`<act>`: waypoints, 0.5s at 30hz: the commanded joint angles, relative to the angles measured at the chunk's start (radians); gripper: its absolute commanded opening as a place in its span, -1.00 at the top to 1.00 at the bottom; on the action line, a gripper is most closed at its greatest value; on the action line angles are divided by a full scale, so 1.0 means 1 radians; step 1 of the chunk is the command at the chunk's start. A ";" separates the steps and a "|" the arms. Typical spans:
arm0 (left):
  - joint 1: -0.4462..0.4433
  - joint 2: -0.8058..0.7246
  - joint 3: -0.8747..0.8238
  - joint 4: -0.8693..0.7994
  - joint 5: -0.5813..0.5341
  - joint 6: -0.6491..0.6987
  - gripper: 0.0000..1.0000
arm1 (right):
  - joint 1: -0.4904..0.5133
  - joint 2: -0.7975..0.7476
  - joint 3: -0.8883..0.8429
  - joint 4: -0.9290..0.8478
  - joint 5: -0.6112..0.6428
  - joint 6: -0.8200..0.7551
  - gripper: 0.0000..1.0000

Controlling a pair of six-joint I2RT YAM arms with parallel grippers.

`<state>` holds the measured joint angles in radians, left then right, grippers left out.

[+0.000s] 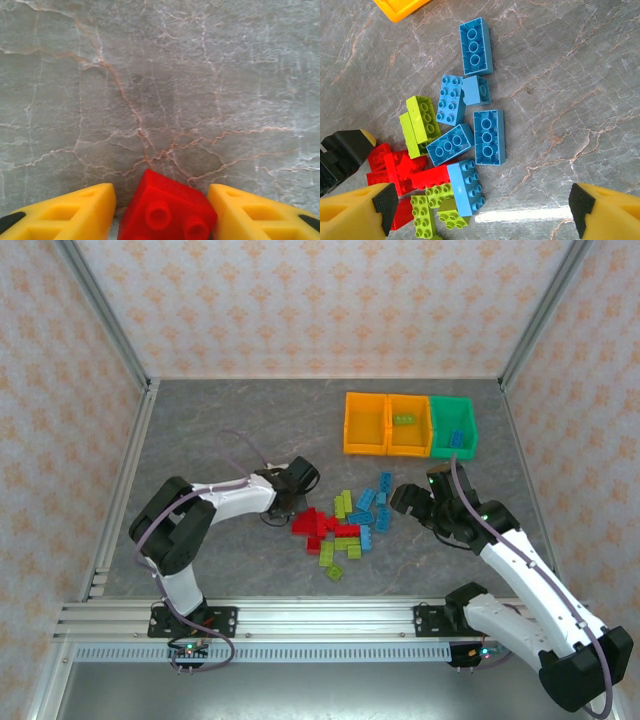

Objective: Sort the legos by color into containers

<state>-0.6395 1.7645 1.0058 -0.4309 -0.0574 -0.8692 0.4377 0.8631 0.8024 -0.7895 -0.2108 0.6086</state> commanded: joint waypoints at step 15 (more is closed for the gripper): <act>-0.038 -0.159 0.016 -0.082 -0.025 0.024 0.40 | 0.029 0.037 0.041 0.015 -0.003 0.021 -0.81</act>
<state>-0.6540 1.6817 0.9810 -0.4587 -0.0498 -0.8627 0.4599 0.9016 0.8036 -0.7841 -0.2142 0.6163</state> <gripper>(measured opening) 0.361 0.906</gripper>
